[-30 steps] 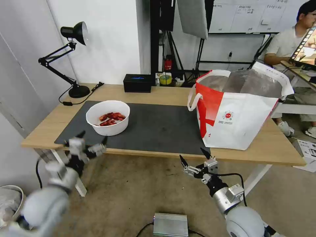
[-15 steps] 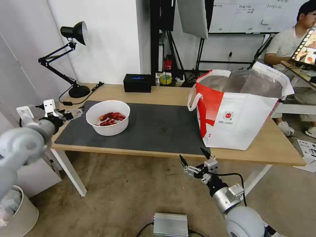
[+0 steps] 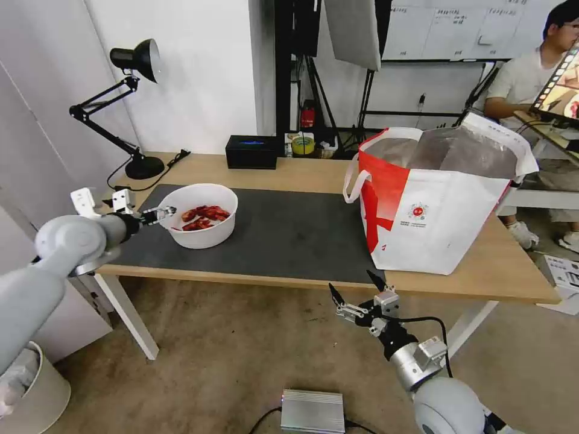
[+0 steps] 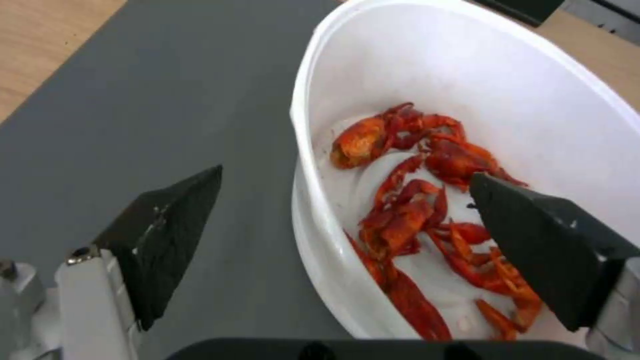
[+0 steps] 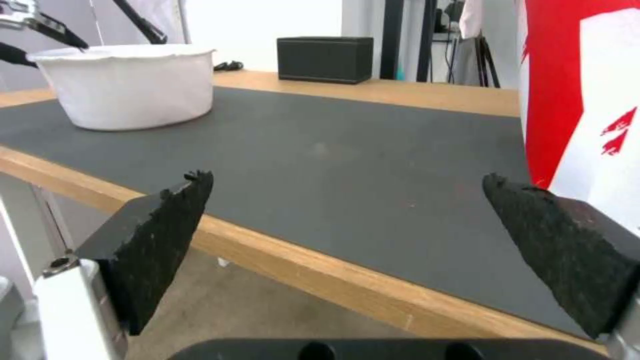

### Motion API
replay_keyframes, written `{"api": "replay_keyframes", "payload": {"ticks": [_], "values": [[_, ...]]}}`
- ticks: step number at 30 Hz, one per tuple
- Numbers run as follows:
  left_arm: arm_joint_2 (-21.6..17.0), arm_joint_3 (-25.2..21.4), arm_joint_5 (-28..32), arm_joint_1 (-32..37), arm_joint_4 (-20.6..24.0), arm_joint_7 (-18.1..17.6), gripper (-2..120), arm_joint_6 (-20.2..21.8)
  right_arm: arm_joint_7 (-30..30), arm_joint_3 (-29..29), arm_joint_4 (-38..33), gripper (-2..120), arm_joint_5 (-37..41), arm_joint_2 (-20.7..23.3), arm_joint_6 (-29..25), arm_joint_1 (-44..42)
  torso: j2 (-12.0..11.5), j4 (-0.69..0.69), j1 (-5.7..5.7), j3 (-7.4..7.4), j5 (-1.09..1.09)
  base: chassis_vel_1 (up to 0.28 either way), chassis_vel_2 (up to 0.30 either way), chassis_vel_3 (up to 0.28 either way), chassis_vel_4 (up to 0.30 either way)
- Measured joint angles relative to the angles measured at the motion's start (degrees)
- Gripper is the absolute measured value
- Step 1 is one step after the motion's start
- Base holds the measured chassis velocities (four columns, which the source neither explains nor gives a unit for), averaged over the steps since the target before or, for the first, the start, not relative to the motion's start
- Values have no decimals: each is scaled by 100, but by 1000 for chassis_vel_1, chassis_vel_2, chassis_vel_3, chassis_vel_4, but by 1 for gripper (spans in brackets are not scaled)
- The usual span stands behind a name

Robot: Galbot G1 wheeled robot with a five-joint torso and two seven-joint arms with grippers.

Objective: Pick up the trash from the table and place it into the takeout bag.

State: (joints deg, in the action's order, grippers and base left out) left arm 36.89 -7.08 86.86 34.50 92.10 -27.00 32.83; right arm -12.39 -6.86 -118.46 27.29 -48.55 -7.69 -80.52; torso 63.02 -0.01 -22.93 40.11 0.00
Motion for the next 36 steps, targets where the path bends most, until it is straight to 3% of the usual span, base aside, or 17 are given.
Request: {"api": "replay_keyframes", "payload": {"ticks": [16,26,28,31,36], "values": [[164,775,-40,-741,-570,-228,99,165,0,0,0,100,0,0,0,0,1,0,1,0,0,0,0,0,0],[173,1287,19,-1251,-806,-762,60,563,0,0,0,100,0,0,0,0,1,0,1,-1,1,0,0,0,0],[167,1319,23,-1272,-805,-782,57,589,0,0,0,100,0,0,0,0,1,0,1,0,2,0,0,0,0],[158,1463,60,-1378,-806,-807,40,665,0,0,0,100,0,0,0,0,1,1,1,-1,1,0,0,0,0],[144,1583,70,-1473,-806,-815,25,680,0,0,0,100,0,0,0,0,1,1,1,-1,1,0,0,0,0]]}}
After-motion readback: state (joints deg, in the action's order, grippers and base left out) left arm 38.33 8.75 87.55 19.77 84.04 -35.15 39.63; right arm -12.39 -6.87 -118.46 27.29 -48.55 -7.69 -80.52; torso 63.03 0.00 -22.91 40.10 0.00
